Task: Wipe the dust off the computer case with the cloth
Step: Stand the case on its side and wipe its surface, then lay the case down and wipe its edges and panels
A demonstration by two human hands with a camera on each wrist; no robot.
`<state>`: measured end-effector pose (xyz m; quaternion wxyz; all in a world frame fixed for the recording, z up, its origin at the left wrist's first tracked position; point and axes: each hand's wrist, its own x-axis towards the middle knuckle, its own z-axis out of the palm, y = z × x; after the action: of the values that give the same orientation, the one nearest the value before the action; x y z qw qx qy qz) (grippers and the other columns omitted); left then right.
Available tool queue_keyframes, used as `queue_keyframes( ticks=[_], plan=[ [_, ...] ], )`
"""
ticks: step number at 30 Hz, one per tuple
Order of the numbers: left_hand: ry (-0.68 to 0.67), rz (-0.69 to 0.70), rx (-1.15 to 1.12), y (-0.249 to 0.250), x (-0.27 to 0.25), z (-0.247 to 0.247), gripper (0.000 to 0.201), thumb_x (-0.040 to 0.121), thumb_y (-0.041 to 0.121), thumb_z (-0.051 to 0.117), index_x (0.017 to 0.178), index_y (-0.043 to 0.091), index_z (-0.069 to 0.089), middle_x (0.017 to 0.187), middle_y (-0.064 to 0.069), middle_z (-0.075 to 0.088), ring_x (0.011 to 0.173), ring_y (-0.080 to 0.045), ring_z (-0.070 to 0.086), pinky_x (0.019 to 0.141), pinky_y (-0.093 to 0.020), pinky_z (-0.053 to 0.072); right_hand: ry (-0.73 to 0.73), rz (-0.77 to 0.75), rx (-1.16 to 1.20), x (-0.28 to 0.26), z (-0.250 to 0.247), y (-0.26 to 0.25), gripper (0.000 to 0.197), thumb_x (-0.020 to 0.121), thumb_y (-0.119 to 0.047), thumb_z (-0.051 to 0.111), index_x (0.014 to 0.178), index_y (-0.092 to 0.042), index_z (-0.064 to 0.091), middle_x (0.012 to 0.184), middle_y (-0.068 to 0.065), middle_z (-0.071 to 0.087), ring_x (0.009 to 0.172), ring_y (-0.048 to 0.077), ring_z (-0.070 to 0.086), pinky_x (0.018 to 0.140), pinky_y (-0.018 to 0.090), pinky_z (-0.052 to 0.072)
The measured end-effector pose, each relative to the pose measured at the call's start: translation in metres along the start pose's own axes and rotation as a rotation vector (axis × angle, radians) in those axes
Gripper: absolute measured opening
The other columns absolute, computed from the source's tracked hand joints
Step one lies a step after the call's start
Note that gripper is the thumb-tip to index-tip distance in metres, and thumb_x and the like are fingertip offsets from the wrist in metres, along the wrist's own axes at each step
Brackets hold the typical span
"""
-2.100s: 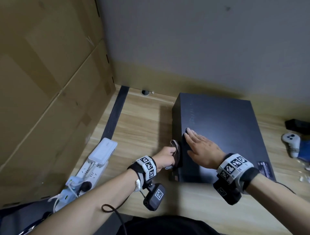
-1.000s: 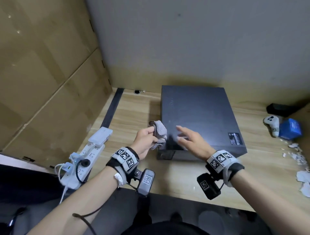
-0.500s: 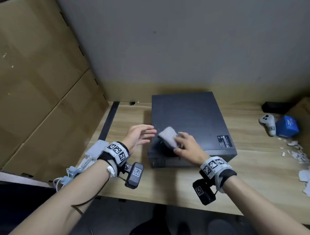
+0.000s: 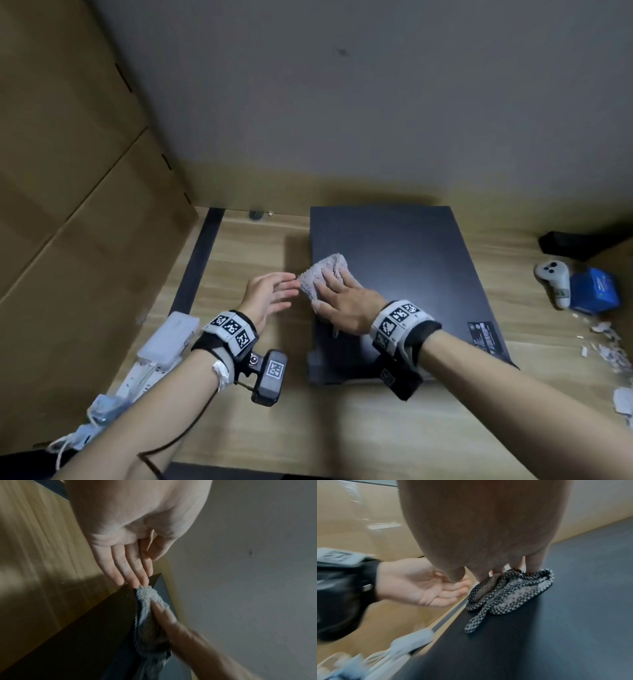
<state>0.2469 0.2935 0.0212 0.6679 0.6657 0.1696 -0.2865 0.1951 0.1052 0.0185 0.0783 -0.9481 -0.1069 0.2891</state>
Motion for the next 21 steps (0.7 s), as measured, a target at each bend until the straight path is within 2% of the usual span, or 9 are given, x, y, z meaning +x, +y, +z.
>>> queue_keyframes(
  ticks=[3,5,6,9,13,15,17,19,21],
  plan=[
    [0.004,-0.002,0.011,0.012,0.021,-0.001,0.026,0.098,0.018,0.044,0.104,0.008,0.068,0.098,-0.011,0.075,0.088,-0.021,0.071,0.076,-0.033,0.053,-0.049,-0.03,-0.126,0.057,-0.041,0.027,0.063,0.102,-0.045,0.006,0.157,-0.016,0.012,0.165,0.01,-0.006,0.15,0.034,-0.017,0.121,0.053,-0.005],
    [0.009,0.0,0.013,0.017,0.032,-0.001,0.027,0.098,0.016,0.042,0.099,0.009,0.068,0.096,-0.011,0.074,0.085,-0.021,0.07,0.073,-0.031,0.052,-0.023,0.013,-0.13,0.088,-0.064,0.042,0.057,0.105,-0.039,0.014,0.156,-0.014,0.015,0.165,0.014,-0.001,0.15,0.037,-0.012,0.121,0.056,-0.003],
    [0.008,-0.001,0.016,0.019,0.036,-0.001,0.028,0.099,0.015,0.041,0.098,0.01,0.068,0.096,-0.011,0.074,0.084,-0.02,0.07,0.071,-0.03,0.051,-0.006,0.039,-0.143,0.1,-0.073,0.049,0.056,0.105,-0.039,0.018,0.156,-0.015,0.014,0.164,0.015,-0.001,0.15,0.038,-0.01,0.121,0.056,-0.001],
    [0.0,-0.002,0.029,0.023,0.043,0.002,0.029,0.099,0.014,0.039,0.098,0.01,0.067,0.096,-0.011,0.074,0.084,-0.02,0.069,0.07,-0.03,0.051,0.023,0.167,0.031,0.115,-0.089,0.056,0.062,0.103,-0.048,0.018,0.157,-0.02,0.009,0.166,0.009,-0.006,0.151,0.036,-0.012,0.123,0.052,0.002],
    [0.001,0.01,0.086,0.026,0.045,0.012,0.026,0.098,0.012,0.04,0.099,0.012,0.066,0.104,-0.011,0.071,0.088,-0.022,0.067,0.069,-0.031,0.05,0.056,0.161,0.029,0.09,-0.086,0.045,0.062,0.104,-0.047,0.021,0.158,-0.019,0.006,0.166,0.004,-0.006,0.151,0.03,-0.012,0.122,0.045,0.001],
    [0.006,0.017,0.125,0.024,0.041,0.021,0.024,0.098,0.009,0.041,0.106,0.011,0.063,0.109,-0.011,0.067,0.095,-0.024,0.064,0.068,-0.031,0.051,0.075,0.14,0.021,0.071,-0.072,0.038,0.062,0.104,-0.047,0.022,0.158,-0.019,0.007,0.166,0.001,-0.005,0.152,0.026,-0.012,0.122,0.042,0.002],
    [0.014,0.011,0.154,0.018,0.034,0.03,0.025,0.097,0.008,0.042,0.114,0.011,0.059,0.11,-0.01,0.062,0.098,-0.023,0.061,0.066,-0.031,0.05,0.09,0.091,0.018,0.051,-0.051,0.031,0.062,0.104,-0.047,0.024,0.158,-0.021,0.009,0.166,0.001,-0.002,0.152,0.026,-0.008,0.124,0.045,0.006],
    [0.044,0.011,0.163,0.008,0.026,0.036,0.025,0.095,0.007,0.045,0.116,0.012,0.057,0.107,-0.008,0.06,0.099,-0.021,0.058,0.066,-0.031,0.05,0.128,-0.019,-0.006,0.026,-0.029,0.022,0.059,0.103,-0.045,0.027,0.156,-0.02,0.018,0.165,0.004,0.008,0.151,0.03,0.002,0.123,0.045,0.012],
    [0.085,0.03,0.166,-0.002,0.014,0.039,0.025,0.093,0.007,0.048,0.114,0.012,0.059,0.108,-0.008,0.06,0.104,-0.022,0.056,0.077,-0.035,0.051,0.195,-0.131,0.009,-0.008,-0.007,0.01,0.054,0.102,-0.041,0.034,0.15,-0.017,0.034,0.158,0.008,0.026,0.145,0.034,0.02,0.119,0.046,0.022]
  ],
)
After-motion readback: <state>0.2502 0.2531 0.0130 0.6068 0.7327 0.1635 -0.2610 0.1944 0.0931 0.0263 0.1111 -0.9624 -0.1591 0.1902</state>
